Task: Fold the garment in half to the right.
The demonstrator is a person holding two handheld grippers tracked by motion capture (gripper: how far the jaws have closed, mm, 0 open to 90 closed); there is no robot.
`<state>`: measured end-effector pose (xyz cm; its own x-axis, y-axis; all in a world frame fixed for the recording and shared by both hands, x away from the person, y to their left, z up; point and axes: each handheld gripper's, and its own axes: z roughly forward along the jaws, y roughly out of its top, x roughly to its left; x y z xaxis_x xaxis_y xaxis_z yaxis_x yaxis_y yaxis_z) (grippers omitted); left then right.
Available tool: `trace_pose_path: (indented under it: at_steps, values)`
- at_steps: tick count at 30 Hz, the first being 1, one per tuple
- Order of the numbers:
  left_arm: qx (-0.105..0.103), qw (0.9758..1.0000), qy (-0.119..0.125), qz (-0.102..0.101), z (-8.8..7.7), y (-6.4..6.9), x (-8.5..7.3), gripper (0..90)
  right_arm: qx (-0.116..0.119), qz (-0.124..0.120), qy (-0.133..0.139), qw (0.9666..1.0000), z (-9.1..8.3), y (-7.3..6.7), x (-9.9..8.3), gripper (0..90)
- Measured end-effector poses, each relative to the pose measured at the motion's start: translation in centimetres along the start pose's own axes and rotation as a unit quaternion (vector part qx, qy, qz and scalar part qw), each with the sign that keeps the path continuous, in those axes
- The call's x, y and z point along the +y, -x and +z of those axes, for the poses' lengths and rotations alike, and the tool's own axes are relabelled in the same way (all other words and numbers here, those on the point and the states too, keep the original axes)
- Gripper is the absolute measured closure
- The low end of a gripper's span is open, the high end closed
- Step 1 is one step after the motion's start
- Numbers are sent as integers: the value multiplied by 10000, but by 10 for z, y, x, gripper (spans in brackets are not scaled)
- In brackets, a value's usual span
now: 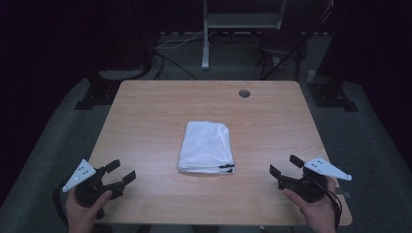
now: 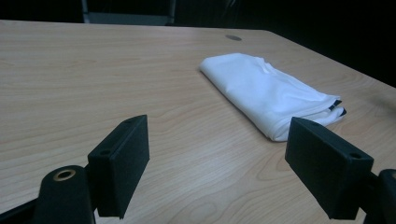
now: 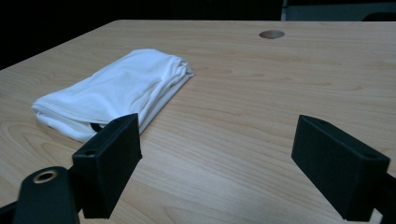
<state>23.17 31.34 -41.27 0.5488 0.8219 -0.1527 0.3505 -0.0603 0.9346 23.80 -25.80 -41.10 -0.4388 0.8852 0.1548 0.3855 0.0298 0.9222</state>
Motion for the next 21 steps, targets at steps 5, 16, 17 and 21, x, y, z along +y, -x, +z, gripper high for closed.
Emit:
trace_pose_path:
  at_steps: [5,16,17,21]
  values:
    - [56,10000,45,-33,-5,-3,0,217,-50,14,47,10000,-4,4,-1,149]
    - [214,9997,80,-127,-14,-13,-4,217,-135,88,95,9998,-10,11,-3,144]
    - [235,9996,88,-146,-15,-15,-5,217,-155,103,97,9998,-11,12,-4,143]
    - [346,9992,77,-174,-19,-20,-9,217,-205,141,134,9996,-13,17,-5,139]
